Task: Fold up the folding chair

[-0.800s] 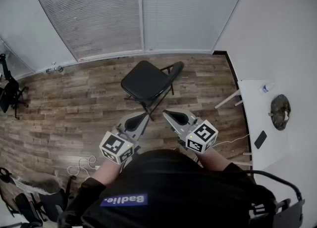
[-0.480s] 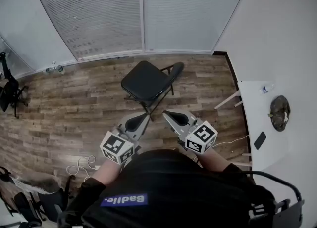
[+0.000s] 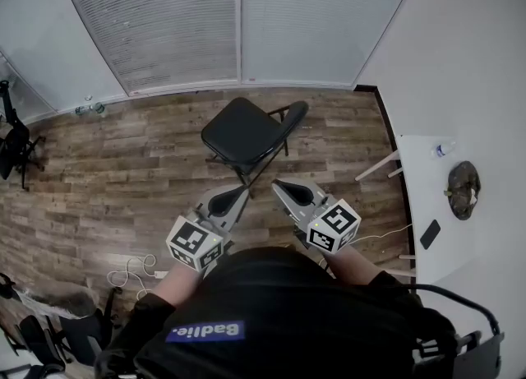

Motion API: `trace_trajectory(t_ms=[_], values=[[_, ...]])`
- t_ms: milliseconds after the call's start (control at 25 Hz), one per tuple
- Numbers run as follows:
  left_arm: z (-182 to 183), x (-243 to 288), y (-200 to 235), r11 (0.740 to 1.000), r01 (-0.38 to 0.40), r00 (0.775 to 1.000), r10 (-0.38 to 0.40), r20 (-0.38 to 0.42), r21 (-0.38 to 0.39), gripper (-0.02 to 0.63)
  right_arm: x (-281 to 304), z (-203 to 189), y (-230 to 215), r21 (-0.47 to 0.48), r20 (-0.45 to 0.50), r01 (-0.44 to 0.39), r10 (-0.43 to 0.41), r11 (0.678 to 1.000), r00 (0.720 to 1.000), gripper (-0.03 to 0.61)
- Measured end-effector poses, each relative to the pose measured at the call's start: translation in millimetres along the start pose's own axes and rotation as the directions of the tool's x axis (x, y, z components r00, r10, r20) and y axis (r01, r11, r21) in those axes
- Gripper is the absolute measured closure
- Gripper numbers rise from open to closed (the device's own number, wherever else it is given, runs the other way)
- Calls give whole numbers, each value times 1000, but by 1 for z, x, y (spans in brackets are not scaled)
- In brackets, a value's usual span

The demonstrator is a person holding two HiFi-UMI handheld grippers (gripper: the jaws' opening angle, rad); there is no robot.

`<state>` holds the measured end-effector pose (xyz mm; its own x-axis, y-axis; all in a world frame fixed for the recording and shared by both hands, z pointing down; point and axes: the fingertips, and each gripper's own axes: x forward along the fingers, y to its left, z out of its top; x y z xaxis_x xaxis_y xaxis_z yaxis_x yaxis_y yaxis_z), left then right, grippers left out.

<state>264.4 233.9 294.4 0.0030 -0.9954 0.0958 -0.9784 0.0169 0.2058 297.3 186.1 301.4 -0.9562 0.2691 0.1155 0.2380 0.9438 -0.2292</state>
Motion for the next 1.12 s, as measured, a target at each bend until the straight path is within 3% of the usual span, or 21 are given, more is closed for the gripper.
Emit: trace_trajectory(t_ms=[360,840,1120], values=[[1,-28,28,1000,-12,1000,12,13,-19,609,32,-4,21,-19,-35,-1,1,1000,999,577],[14,-74,78,1000,7,999,-7,35,-8,609,86,-2,33,-14,-35,111,-112,994,993,577],[8,-73,97,1000,20,1000,-20,13,-17,609,97,-13,28,6,-60,140,-139,990,988,577]])
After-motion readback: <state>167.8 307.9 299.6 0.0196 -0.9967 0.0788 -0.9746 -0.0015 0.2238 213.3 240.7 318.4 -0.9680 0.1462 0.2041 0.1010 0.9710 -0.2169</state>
